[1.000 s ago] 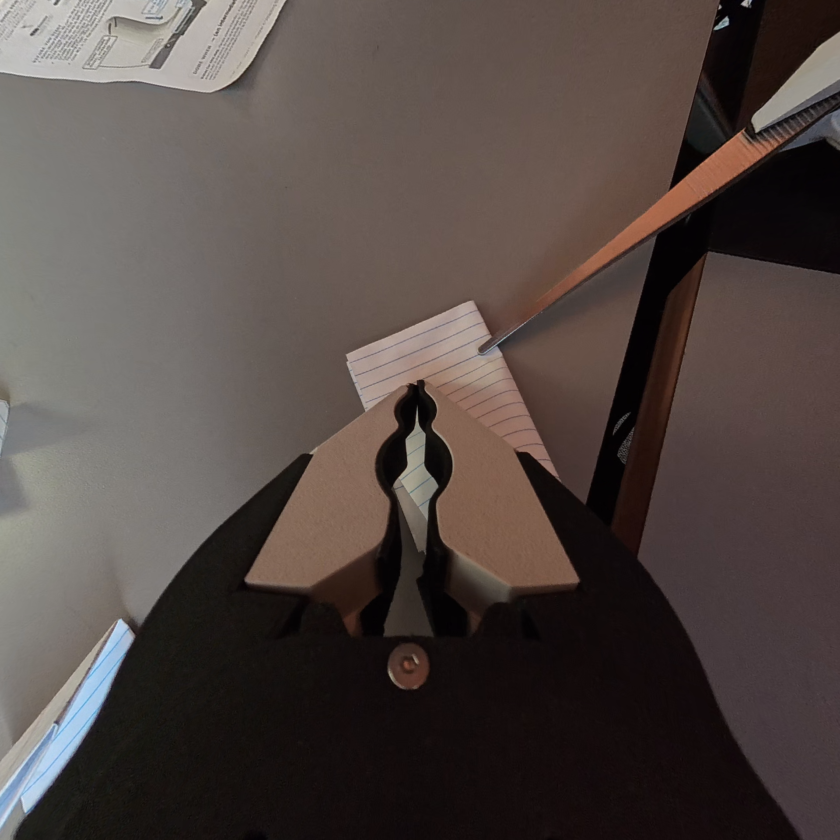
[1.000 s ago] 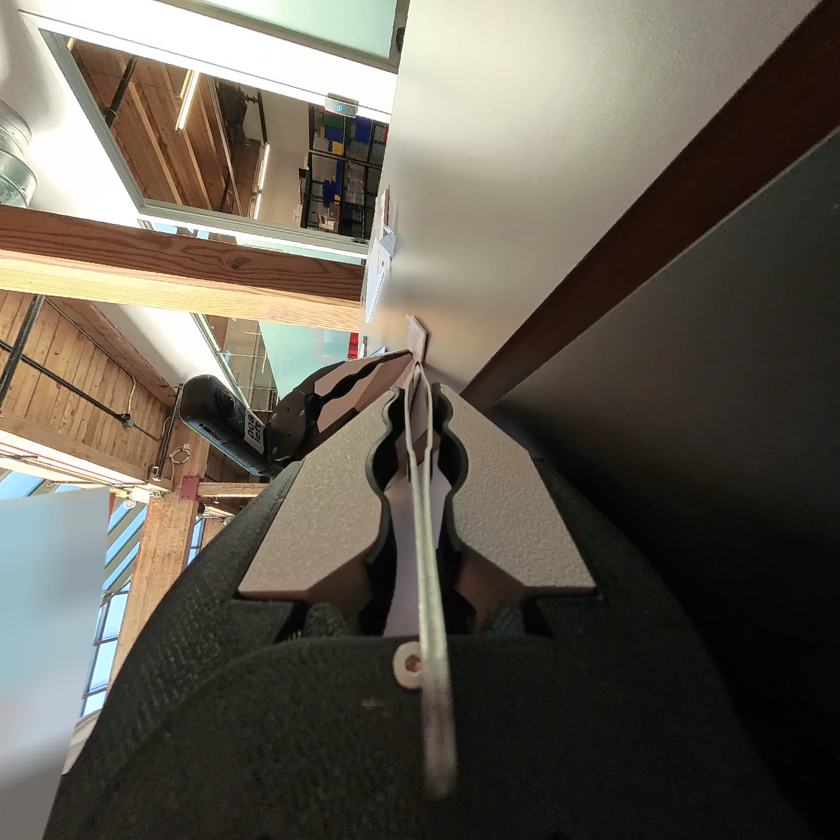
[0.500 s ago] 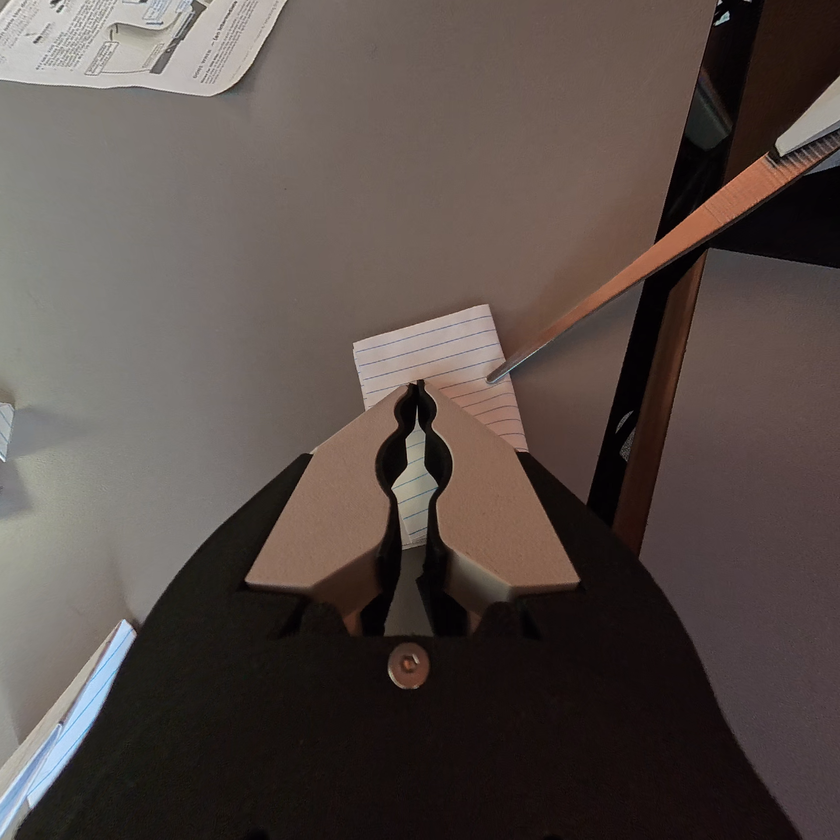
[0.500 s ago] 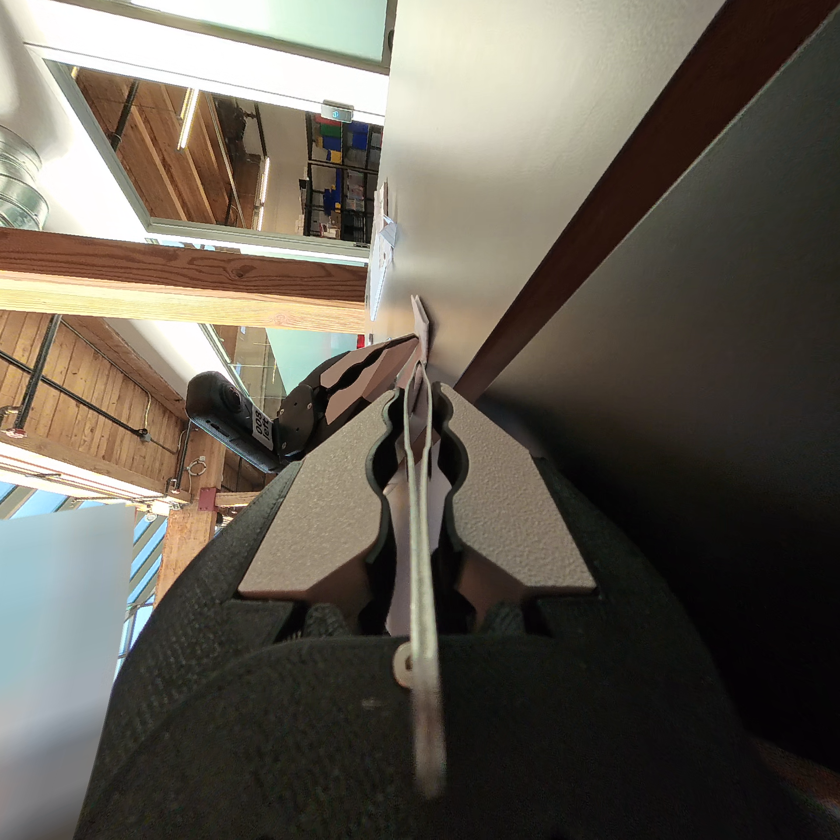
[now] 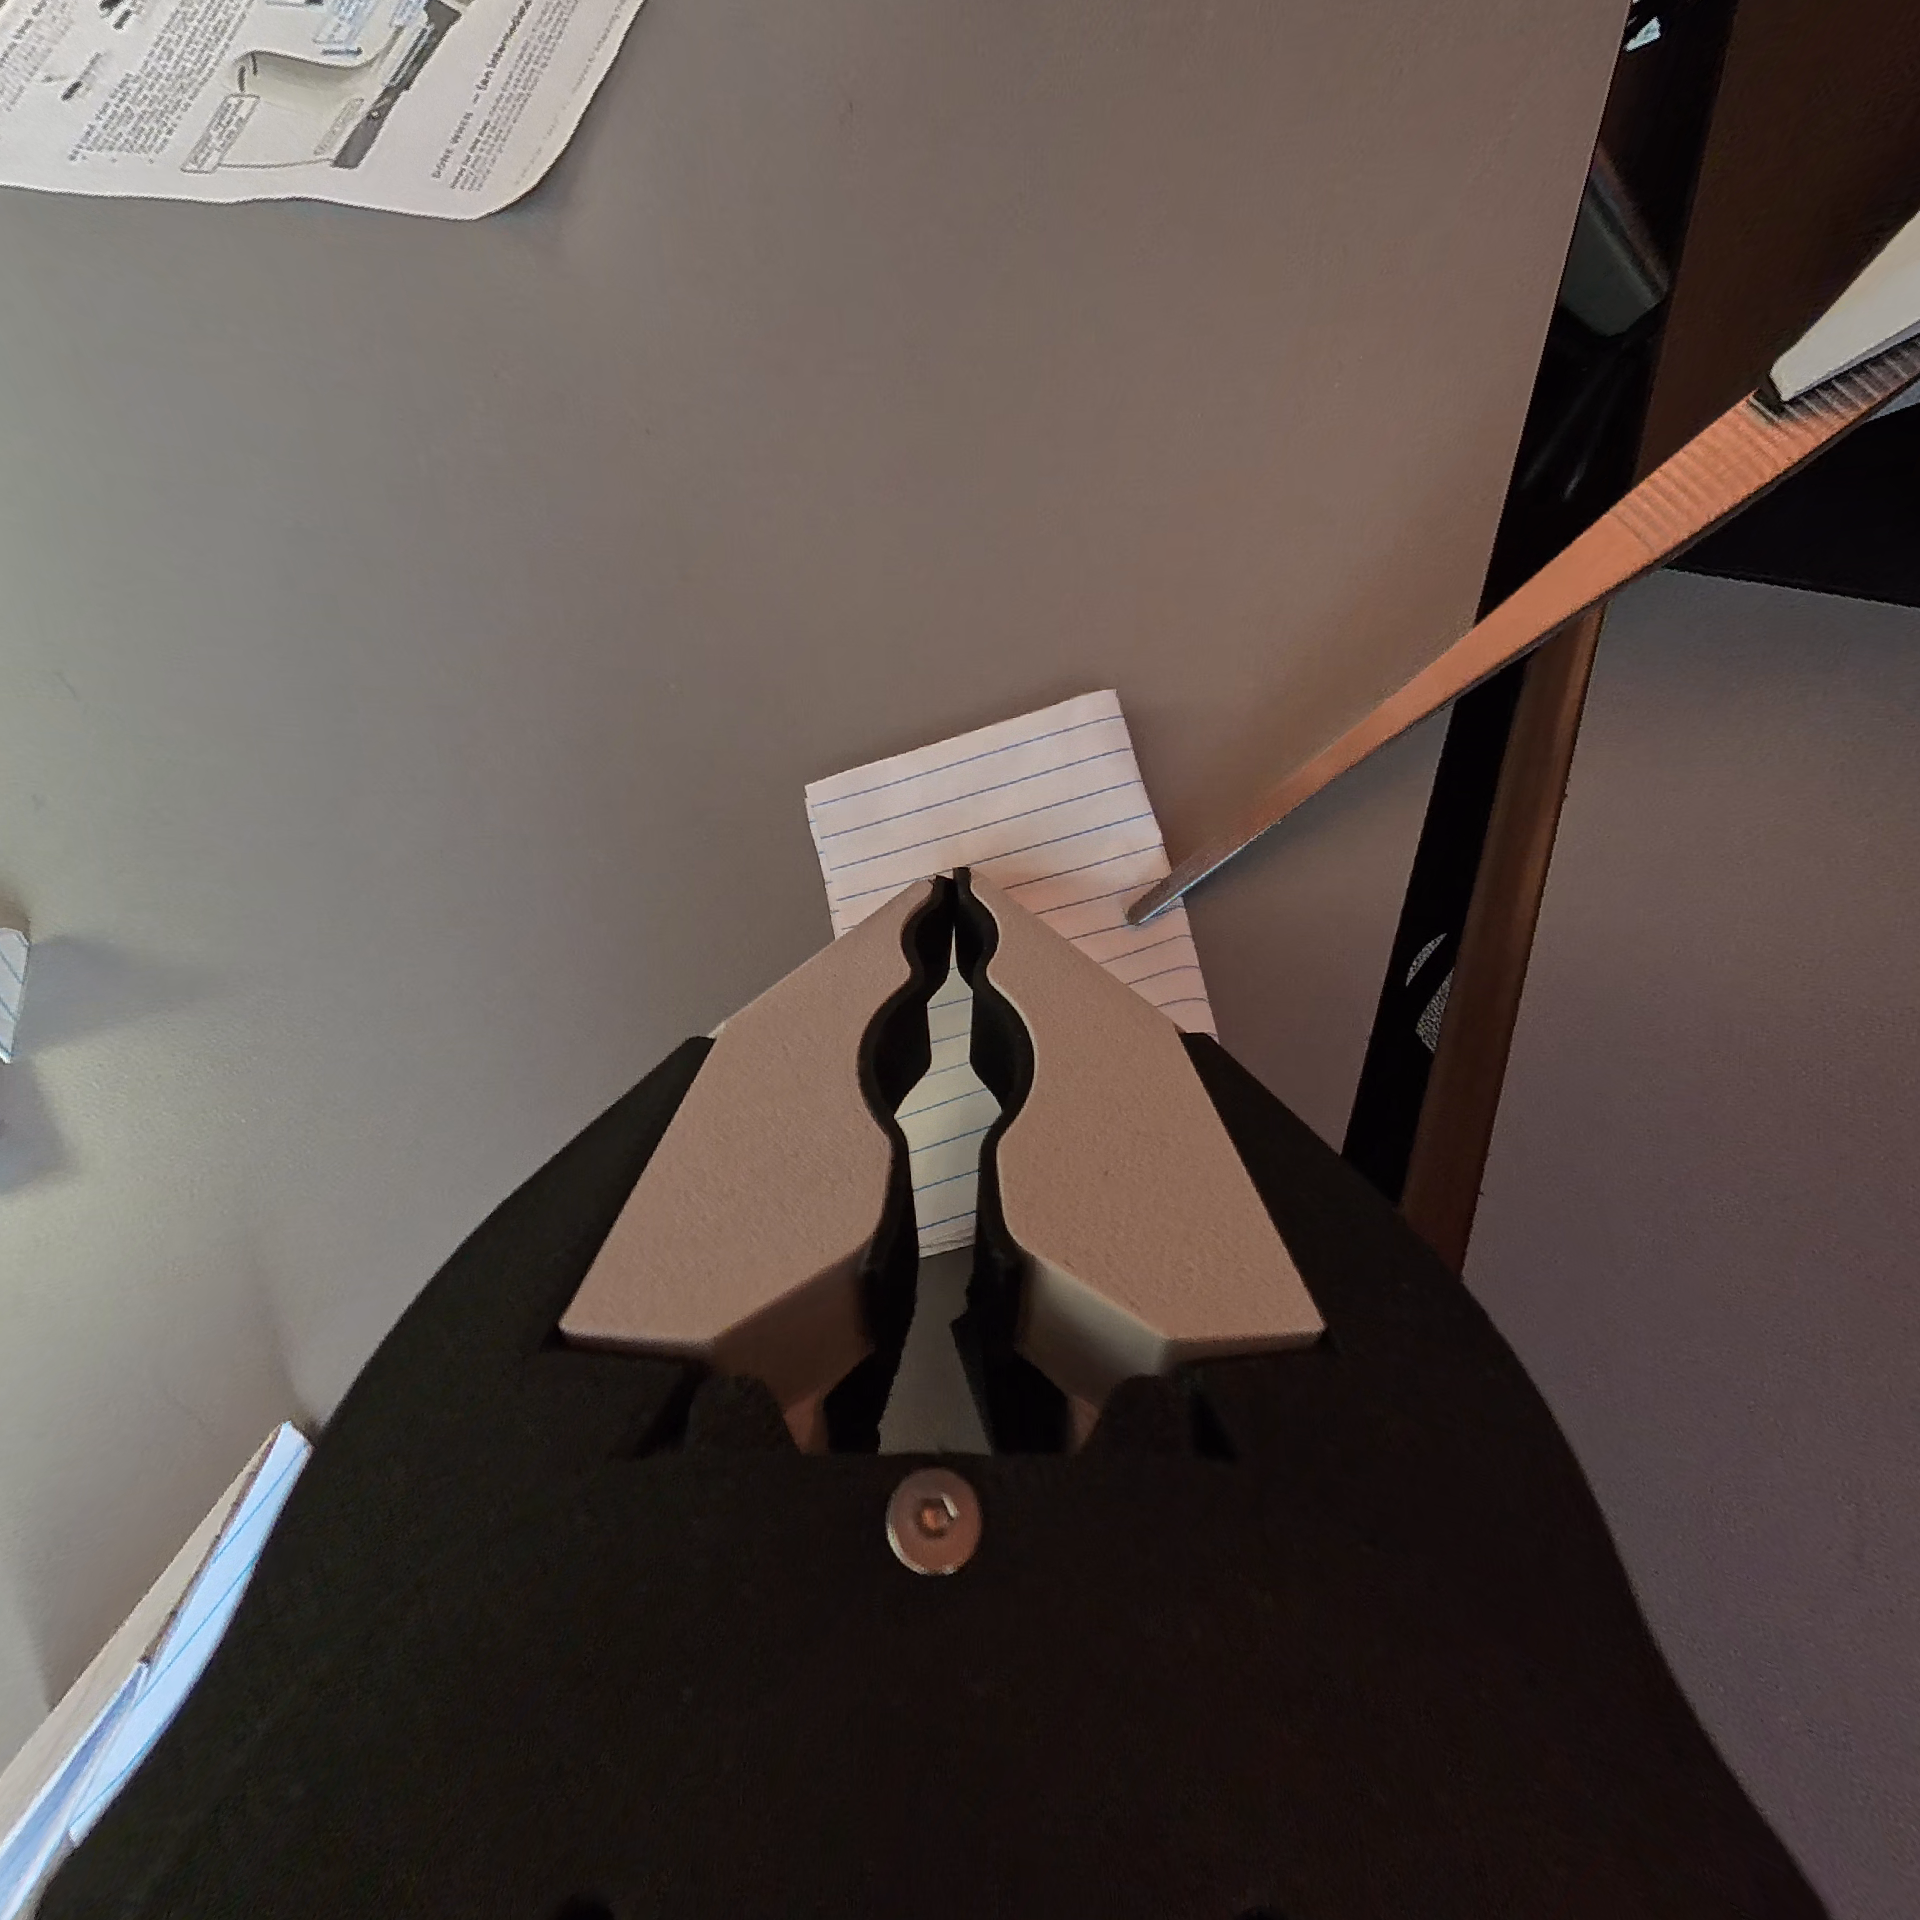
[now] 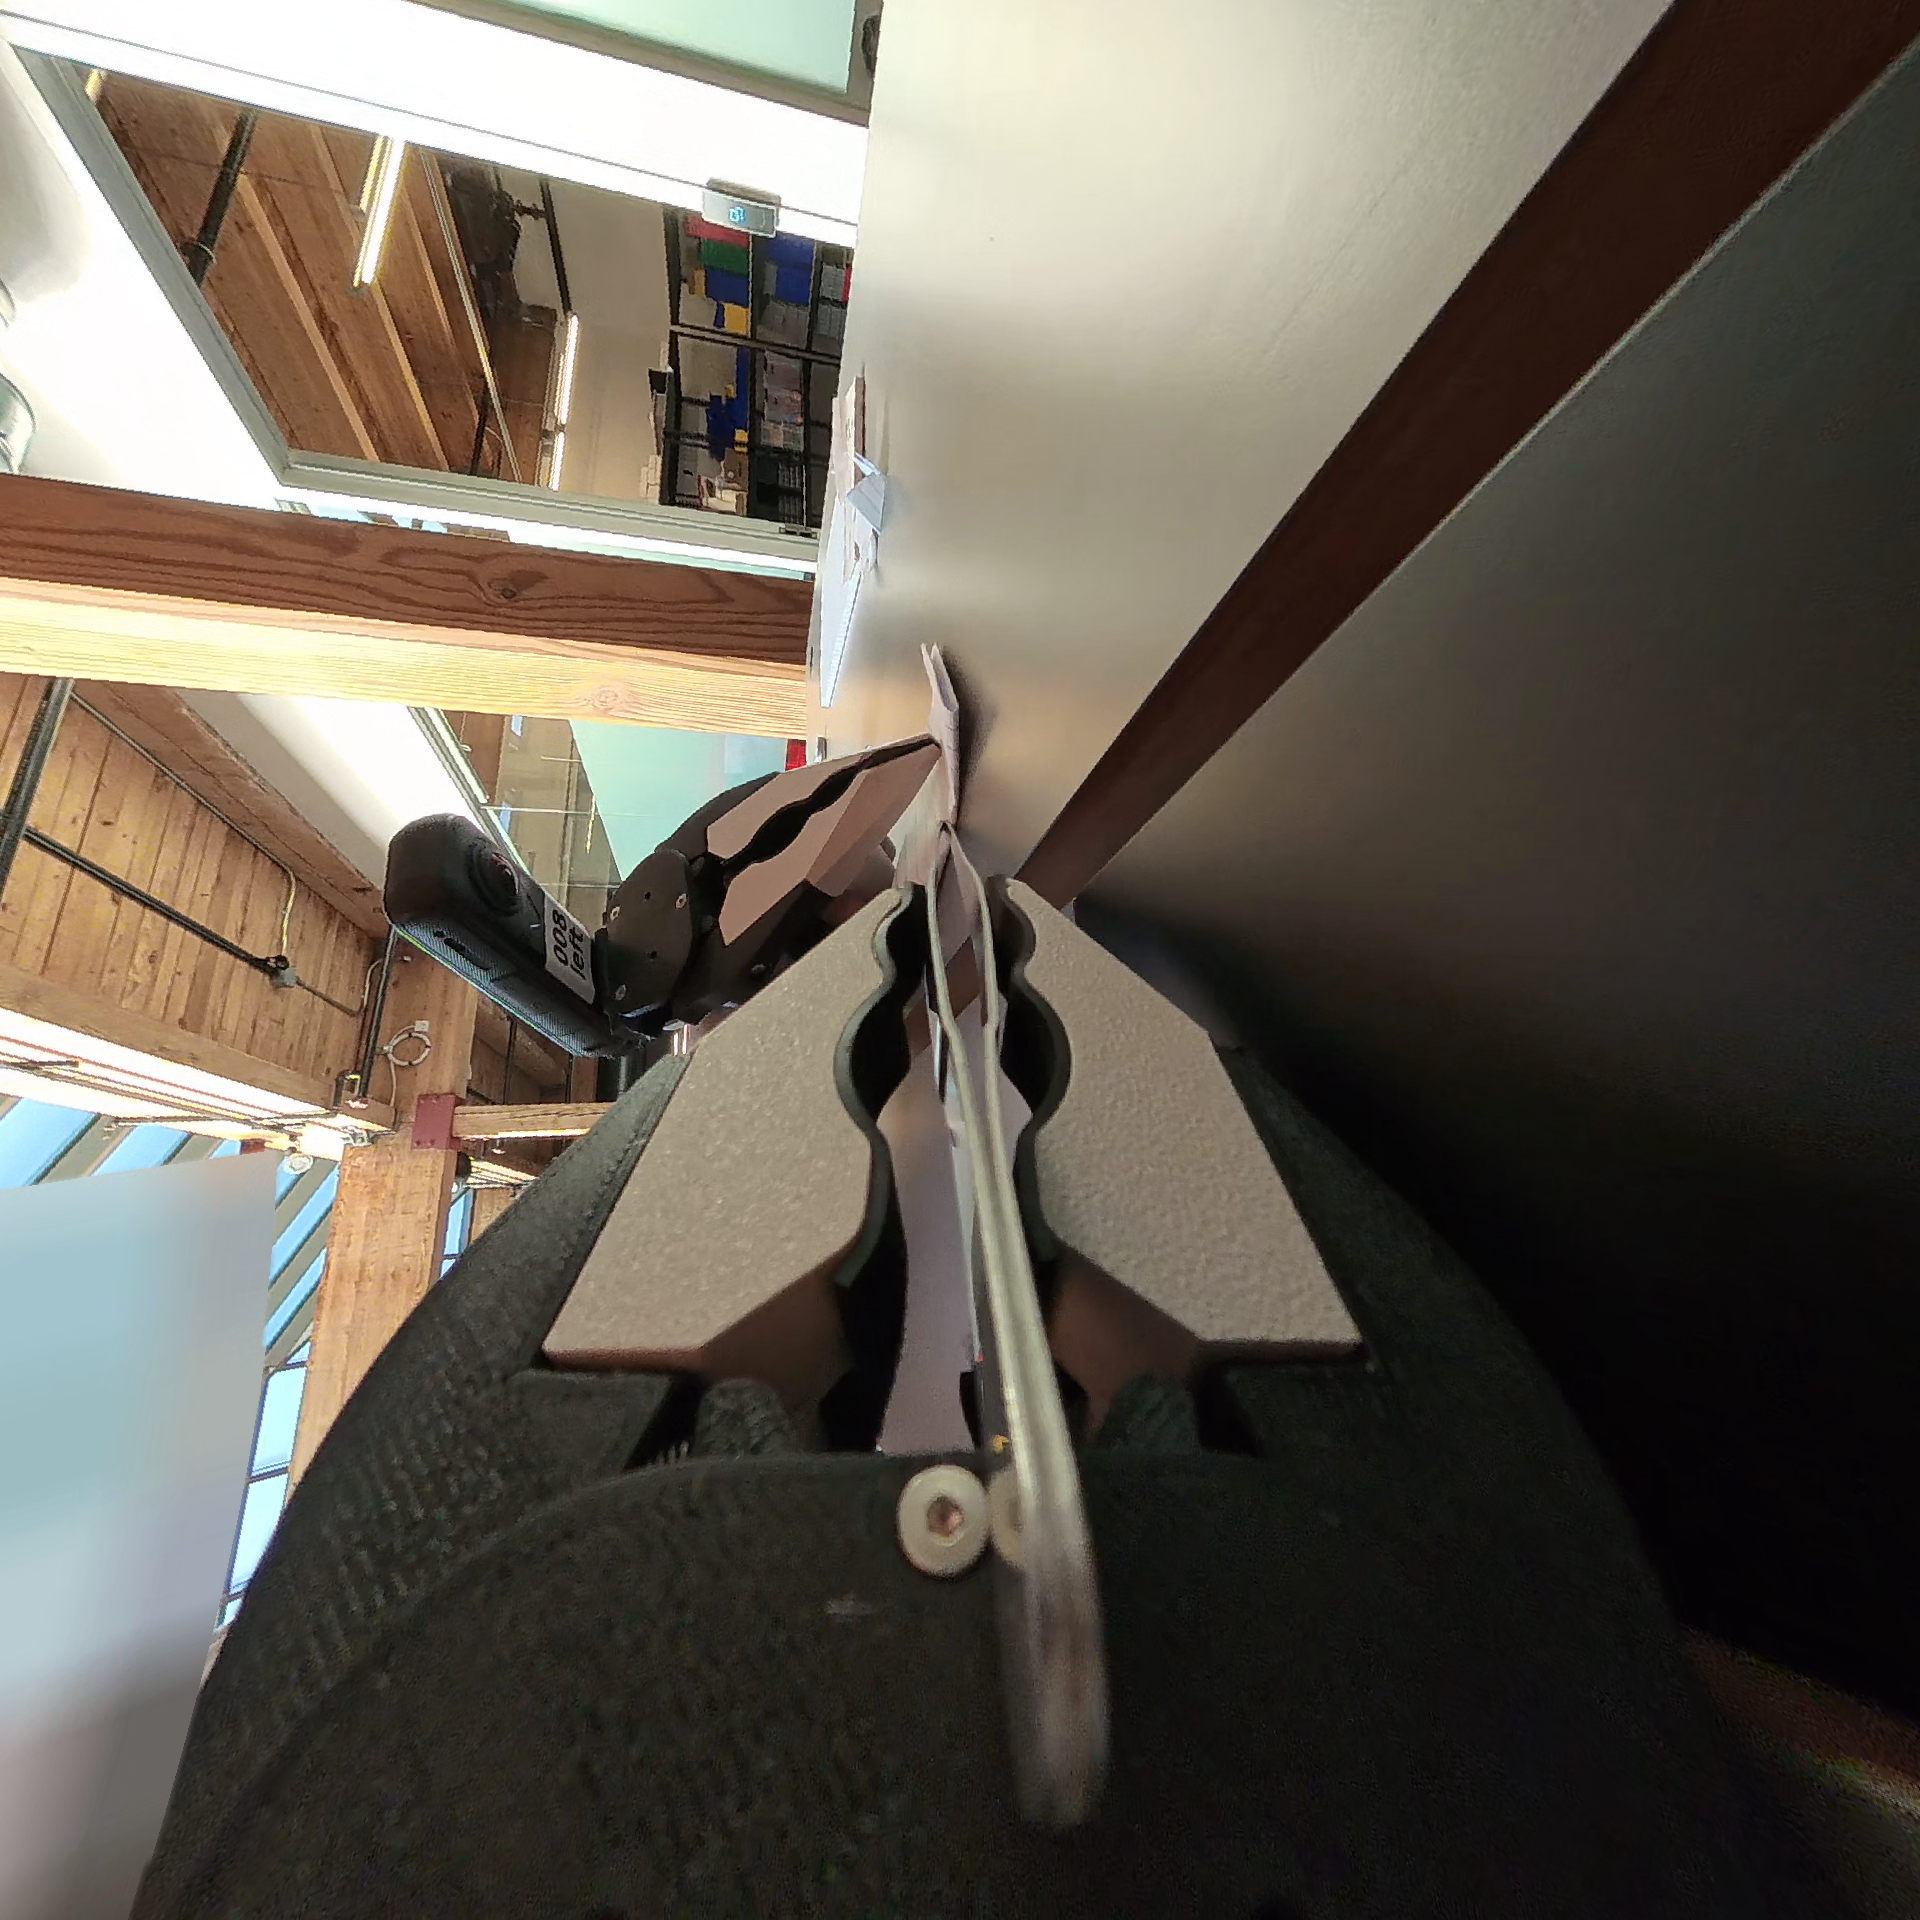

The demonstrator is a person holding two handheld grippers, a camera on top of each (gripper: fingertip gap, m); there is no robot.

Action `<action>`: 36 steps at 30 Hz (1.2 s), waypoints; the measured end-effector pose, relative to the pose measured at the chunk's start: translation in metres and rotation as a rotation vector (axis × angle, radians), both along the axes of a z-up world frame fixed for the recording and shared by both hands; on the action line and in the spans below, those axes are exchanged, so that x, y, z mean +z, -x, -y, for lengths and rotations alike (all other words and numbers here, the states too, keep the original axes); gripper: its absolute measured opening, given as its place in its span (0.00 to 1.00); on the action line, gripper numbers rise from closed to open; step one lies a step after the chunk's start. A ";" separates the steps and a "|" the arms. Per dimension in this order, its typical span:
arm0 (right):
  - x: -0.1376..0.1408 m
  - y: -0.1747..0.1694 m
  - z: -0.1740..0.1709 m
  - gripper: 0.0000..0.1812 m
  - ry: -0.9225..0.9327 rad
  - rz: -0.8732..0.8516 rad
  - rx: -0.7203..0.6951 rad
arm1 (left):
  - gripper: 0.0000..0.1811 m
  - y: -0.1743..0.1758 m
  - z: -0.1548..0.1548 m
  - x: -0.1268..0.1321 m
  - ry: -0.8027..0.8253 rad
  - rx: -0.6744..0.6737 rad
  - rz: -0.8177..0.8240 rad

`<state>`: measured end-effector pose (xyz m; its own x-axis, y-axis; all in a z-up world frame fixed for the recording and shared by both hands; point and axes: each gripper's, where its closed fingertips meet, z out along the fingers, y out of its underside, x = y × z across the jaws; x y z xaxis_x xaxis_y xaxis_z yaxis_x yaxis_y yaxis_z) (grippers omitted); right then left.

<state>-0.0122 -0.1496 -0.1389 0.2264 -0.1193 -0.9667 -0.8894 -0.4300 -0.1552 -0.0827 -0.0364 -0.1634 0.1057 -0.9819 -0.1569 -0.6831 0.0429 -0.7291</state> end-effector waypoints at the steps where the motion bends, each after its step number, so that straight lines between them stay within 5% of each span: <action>1: 0.000 0.001 0.000 0.06 0.001 -0.005 -0.002 | 0.00 0.000 0.000 0.000 0.001 0.000 0.001; 36: 0.002 0.051 0.006 0.06 0.027 -0.069 0.129 | 0.00 0.000 0.000 0.000 0.009 -0.005 0.009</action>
<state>-0.0628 -0.1556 -0.1370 0.1742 -0.1198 -0.9774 -0.8346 -0.5447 -0.0820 -0.0827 -0.0364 -0.1633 0.1019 -0.9839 -0.1467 -0.6765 0.0396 -0.7354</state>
